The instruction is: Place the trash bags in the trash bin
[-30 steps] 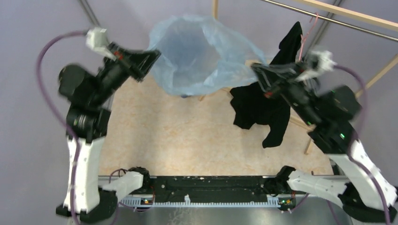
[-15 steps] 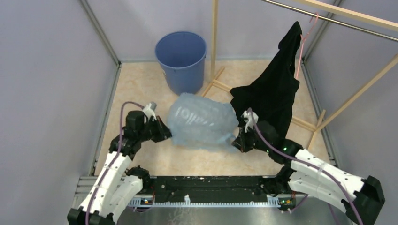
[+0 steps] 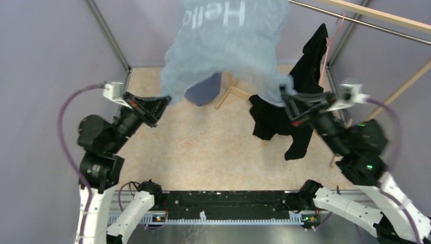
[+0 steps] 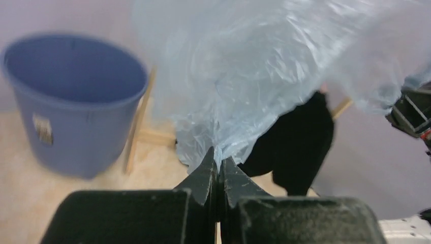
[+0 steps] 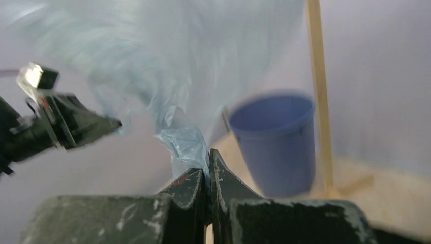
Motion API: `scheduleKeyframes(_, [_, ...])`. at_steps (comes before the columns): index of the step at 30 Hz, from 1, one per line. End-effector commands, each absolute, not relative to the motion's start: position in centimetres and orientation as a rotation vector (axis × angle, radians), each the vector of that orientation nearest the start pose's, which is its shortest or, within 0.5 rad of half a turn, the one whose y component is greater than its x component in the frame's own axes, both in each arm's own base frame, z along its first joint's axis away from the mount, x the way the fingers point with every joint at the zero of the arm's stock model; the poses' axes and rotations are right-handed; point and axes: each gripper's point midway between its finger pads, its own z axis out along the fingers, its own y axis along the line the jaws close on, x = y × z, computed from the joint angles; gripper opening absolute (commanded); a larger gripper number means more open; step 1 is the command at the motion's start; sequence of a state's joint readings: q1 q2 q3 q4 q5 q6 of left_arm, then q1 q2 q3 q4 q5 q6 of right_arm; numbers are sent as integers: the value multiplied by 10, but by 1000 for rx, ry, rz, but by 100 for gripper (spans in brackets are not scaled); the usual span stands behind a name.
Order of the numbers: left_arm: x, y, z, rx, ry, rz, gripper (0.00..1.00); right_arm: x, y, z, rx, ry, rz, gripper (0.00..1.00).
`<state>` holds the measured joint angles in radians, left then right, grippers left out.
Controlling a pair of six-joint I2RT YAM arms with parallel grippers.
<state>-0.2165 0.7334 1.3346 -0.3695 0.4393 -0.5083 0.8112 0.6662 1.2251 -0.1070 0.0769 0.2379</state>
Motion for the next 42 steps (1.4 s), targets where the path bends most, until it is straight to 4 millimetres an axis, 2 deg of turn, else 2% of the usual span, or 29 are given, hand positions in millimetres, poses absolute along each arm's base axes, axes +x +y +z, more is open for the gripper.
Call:
scheduleKeyframes(1, [237,-117,272,-95,2061,-697,0,210,216,287,-266,1784,787,0])
scheduleKeyframes(2, [226,-111,228,-129,2193,-653,0,199,226,254,-281,1857,866,0])
scheduleKeyframes(3, [214,-108,198,-139,2286,-626,0,182,237,225,-307,1926,970,0])
scheduleKeyframes(4, [207,-106,182,-169,2326,-622,0,174,241,207,-293,1964,1033,0])
scheduleKeyframes(5, [203,-112,187,-126,2309,-665,0,168,242,197,-274,1985,1069,0])
scheduleKeyframes(6, [203,-120,203,-57,2246,-726,0,168,240,195,-260,1978,1073,0])
scheduleKeyframes(7, [208,-124,222,-43,2162,-759,0,170,237,203,-250,1949,1060,0])
scheduleKeyframes(9, [223,-127,274,-39,2005,-783,0,184,231,241,-300,1838,968,0])
scheduleKeyframes(11, [237,-135,335,23,1888,-820,0,200,227,300,-362,1734,858,0])
scheduleKeyframes(12, [246,-141,380,63,1817,-841,0,205,225,332,-392,1684,810,0])
scheduleKeyframes(15, [243,-155,475,192,1636,-916,0,207,216,433,-427,1500,761,0])
scheduleKeyframes(17, [231,-157,513,239,1510,-942,0,199,204,479,-402,1371,769,0])
scheduleKeyframes(18, [228,-153,518,224,1471,-926,0,196,199,489,-384,1327,769,0])
scheduleKeyframes(19, [229,-147,515,188,1456,-900,0,195,194,491,-367,1302,763,0])
scheduleKeyframes(20, [234,-139,499,125,1468,-864,0,198,191,480,-345,1309,746,0])
scheduleKeyframes(21, [240,-131,473,52,1510,-836,0,205,189,461,-318,1346,721,0])
scheduleKeyframes(22, [248,-125,434,-31,1602,-807,0,213,190,434,-297,1405,694,0])
scheduleKeyframes(24, [254,-124,339,-131,1834,-790,0,225,200,358,-298,1577,659,0])
scheduleKeyframes(25, [247,-131,287,-140,1976,-821,0,225,209,300,-325,1707,660,0])
scheduleKeyframes(26, [238,-133,242,-168,2107,-832,0,220,215,258,-331,1809,684,0])
scheduleKeyframes(27, [223,-136,206,-191,2228,-858,0,209,225,223,-365,1897,744,0])
scheduleKeyframes(28, [210,-138,184,-187,2309,-873,0,197,230,195,-386,1970,797,0])
scheduleKeyframes(29, [200,-139,175,-171,2351,-884,0,188,232,179,-386,2016,844,0])
scheduleKeyframes(30, [196,-140,179,-148,2343,-897,0,181,232,172,-374,2039,871,0])
scheduleKeyframes(32, [200,-143,214,-81,2221,-921,0,179,227,182,-351,2005,885,0])
scheduleKeyframes(34, [211,-144,275,-23,2018,-934,0,186,222,219,-344,1905,866,0])
scheduleKeyframes(37, [223,-152,346,52,1841,-977,0,197,225,281,-405,1774,826,0])
scheduleKeyframes(39, [225,-163,381,111,1774,-1046,0,201,233,317,-469,1720,819,0])
scheduleKeyframes(42, [223,-172,414,165,1695,-1123,0,200,240,353,-524,1651,837,0])
